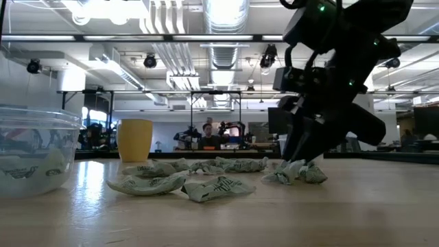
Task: Pick and place Stevia / Truvia into bins
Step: Put the green stevia packet into the top transparent container
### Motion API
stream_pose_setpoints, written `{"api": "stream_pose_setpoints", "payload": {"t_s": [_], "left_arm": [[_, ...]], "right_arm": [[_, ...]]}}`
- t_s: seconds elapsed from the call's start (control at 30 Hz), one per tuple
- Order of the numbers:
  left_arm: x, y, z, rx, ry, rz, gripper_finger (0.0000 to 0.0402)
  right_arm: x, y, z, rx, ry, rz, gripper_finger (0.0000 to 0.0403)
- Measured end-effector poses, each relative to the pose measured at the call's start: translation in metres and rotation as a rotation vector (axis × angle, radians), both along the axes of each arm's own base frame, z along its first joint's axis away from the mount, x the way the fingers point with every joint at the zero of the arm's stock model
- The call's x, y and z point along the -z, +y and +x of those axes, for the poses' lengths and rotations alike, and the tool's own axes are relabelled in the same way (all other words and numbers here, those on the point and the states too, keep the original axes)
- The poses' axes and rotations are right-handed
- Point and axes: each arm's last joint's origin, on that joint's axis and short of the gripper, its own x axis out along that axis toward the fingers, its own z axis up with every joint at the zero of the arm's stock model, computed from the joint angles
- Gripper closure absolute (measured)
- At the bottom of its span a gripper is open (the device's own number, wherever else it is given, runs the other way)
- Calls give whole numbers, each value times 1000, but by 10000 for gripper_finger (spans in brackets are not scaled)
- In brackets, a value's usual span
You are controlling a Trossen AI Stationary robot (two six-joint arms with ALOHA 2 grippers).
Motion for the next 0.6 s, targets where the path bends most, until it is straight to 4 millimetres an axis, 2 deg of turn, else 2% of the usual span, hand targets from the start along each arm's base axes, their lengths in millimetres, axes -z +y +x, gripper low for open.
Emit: {"api": "stream_pose_setpoints", "payload": {"t_s": [0.27, 0.6], "left_arm": [[0, 0, 0, 0, 0, 0, 269], [0, 0, 0, 0, 0, 0, 269]], "right_arm": [[0, -1, -1, 17, 15, 5, 276], [0, -1, -1, 12, 20, 2, 341]]}}
